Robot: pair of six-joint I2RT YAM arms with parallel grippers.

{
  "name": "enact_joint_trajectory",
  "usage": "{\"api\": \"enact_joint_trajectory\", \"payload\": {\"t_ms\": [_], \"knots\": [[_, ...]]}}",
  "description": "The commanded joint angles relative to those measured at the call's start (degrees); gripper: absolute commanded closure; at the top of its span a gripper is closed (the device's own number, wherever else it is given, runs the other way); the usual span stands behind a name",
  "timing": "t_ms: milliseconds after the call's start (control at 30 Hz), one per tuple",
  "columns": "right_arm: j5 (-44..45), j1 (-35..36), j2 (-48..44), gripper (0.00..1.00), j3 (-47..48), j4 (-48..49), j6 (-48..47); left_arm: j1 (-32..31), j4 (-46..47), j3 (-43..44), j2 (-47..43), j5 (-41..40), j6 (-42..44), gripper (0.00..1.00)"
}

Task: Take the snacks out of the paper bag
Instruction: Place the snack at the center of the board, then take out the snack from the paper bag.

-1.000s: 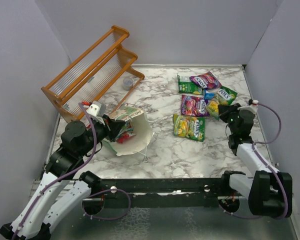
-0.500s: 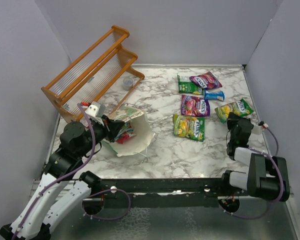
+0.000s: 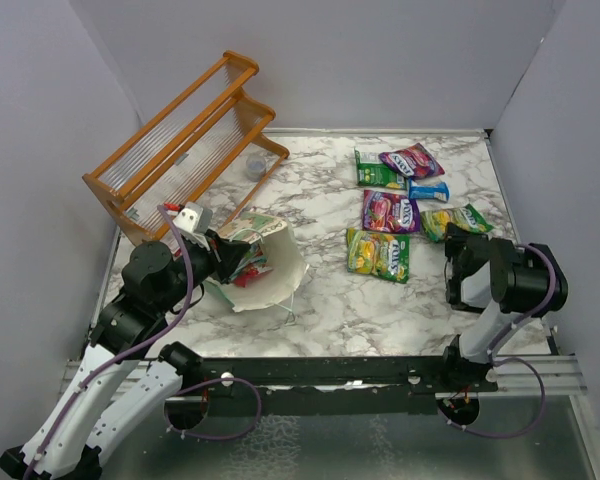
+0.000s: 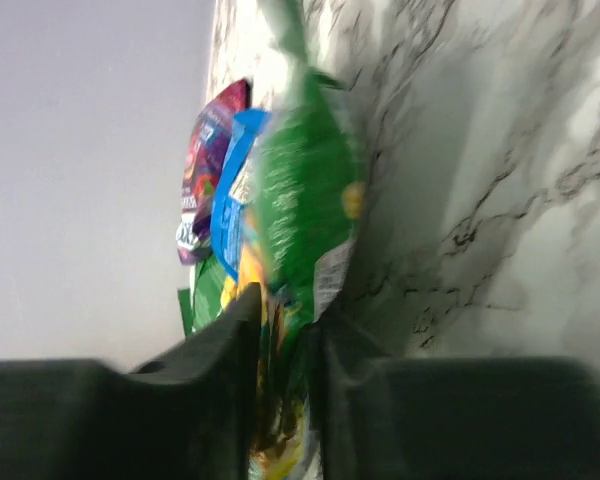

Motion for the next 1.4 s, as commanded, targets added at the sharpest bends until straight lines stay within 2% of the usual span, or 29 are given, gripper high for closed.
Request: {"api": "enact_joint_trajectory", "payload": {"t_ms": [0, 100, 167, 267, 333, 433, 533, 667, 733, 800, 967, 1100, 1167, 1300, 1367], "knots": [[-8.8, 0.79, 4.14, 0.66, -0.2, 14.81, 2.16, -0.04, 1.07, 1.36, -0.44, -0.27, -0.2, 1.0], [-11.92, 1.16, 1.54, 0.53, -2.19, 16.62, -1.09, -0.02, 1.12, 1.32, -0.25, -0.36, -0.07, 1.0], [-12.29, 1.17, -3.95, 0.45, -4.19, 11.82, -2.75, -0.03, 1.41, 1.2, 0.12, -0.28, -0.18, 1.0], [-9.89, 1.17, -16.55, 0.32, -4.9, -9.89, -6.82, -0.02, 2.69, 0.48, 0.58, 0.44, -0.78, 1.0], [-5.52, 1.17, -24.73, 0.2, -3.65, -25.18, -8.98, -0.03, 3.2, 0.2, 0.77, 0.85, -1.0, 1.0], [2.87, 1.14, -36.17, 0.03, -1.78, -40.51, -15.03, -0.01, 2.97, 0.26, 0.86, 1.0, -0.96, 1.0], [10.22, 1.09, -44.67, 0.0, 2.07, -50.12, -23.03, -0.05, 2.63, 0.33, 0.38, 0.72, -0.81, 1.0], [10.92, 1.12, -48.86, 0.0, 6.38, -51.14, -32.88, -0.04, 2.57, 0.12, 0.0, 0.52, -0.94, 1.0], [7.92, 1.12, -48.82, 0.0, 8.32, -51.49, -35.65, -0.03, 2.71, 0.0, 0.02, 0.52, -1.09, 1.0], [0.68, 1.16, -48.27, 0.0, 8.75, -48.28, -39.53, -0.03, 2.92, -0.07, 0.1, 0.68, -1.31, 1.0], [-29.76, 1.17, -41.21, 0.0, 11.43, -38.09, -46.13, -0.08, 2.92, 0.0, -0.07, 0.89, -1.43, 1.0], [-53.87, 4.3, -34.85, 0.0, 14.59, -28.82, -45.27, -0.02, 3.31, -0.11, -0.07, 1.42, -1.53, 1.0], [-56.98, 11.63, -35.05, 0.0, 16.57, -29.41, -51.22, -0.05, 4.7, -0.58, -0.26, 3.76, -1.54, 1.0], [-48.44, 34.7, -38.42, 0.0, 21.43, -42.13, -76.48, -0.03, 9.83, -2.01, -1.08, 11.54, -2.48, 1.0], [-47.54, 42.3, -39.14, 0.0, 22.14, -44.72, -84.21, -0.04, 11.57, -2.54, -1.07, 14.74, -3.04, 1.0]]}}
